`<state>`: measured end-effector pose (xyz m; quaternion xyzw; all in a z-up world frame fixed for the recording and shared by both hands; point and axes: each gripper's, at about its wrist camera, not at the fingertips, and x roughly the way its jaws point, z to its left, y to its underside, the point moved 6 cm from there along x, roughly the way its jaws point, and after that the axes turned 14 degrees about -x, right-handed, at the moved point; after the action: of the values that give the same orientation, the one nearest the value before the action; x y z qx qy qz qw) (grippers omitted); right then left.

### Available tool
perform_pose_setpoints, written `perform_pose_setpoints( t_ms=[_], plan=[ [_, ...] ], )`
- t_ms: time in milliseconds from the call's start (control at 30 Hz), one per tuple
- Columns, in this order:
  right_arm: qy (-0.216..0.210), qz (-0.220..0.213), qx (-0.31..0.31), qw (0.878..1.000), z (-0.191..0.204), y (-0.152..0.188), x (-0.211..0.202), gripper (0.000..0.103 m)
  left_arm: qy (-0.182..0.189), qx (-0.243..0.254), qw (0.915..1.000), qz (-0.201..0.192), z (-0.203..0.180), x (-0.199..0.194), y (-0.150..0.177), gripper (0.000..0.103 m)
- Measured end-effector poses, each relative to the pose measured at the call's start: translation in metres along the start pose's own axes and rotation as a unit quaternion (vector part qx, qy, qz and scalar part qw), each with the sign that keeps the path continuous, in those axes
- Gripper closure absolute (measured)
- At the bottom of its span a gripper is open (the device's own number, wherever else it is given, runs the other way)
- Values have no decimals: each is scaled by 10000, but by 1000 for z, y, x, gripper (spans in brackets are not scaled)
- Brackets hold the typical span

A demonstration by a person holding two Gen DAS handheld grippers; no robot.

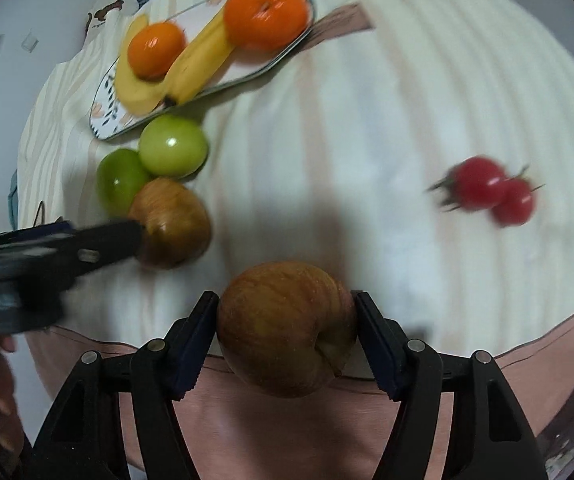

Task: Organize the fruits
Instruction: 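Grasp a red apple with the left tool while the right tool grasps the other red apple, then carry both red apples over the plate and lower them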

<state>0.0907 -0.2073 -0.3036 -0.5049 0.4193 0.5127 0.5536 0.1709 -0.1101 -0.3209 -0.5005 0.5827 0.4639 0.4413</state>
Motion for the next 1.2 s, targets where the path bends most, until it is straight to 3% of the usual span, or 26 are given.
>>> perform_pose_setpoints(
  t_ms=[100,167,267,367,633,733,867,967,1033,1200],
  plan=[
    [30,4,-14,10000,-5,0,0,32,-218,-25,9997,-59,-6,13,-7,21],
    [58,-6,7,10000,-6,1,0,32,-503,-34,9984,-246,-3,15,-13,39],
    [-7,-11,94,10000,-5,2,-1,32,-410,-85,9987,-303,-1,13,-13,39],
    [-23,1,36,10000,-2,4,-1,32,-547,-82,9975,-432,11,7,-7,39],
    [-540,137,-225,9982,22,14,7,32,-624,-167,9968,-477,56,-20,52,39],
    [-631,280,-450,9966,37,26,20,32,-692,-201,9966,-388,65,-3,60,39],
    [-452,228,-631,9967,44,30,29,32,-605,-284,9969,-427,71,20,54,37],
    [-434,233,-590,9970,43,29,35,32,-480,-363,9982,-12,73,46,55,39],
    [-429,249,-601,9970,44,29,37,32,-638,-253,9976,-116,74,52,55,39],
    [-281,268,-717,9967,57,35,41,32,-606,-434,9965,-375,71,43,58,40]
  ],
)
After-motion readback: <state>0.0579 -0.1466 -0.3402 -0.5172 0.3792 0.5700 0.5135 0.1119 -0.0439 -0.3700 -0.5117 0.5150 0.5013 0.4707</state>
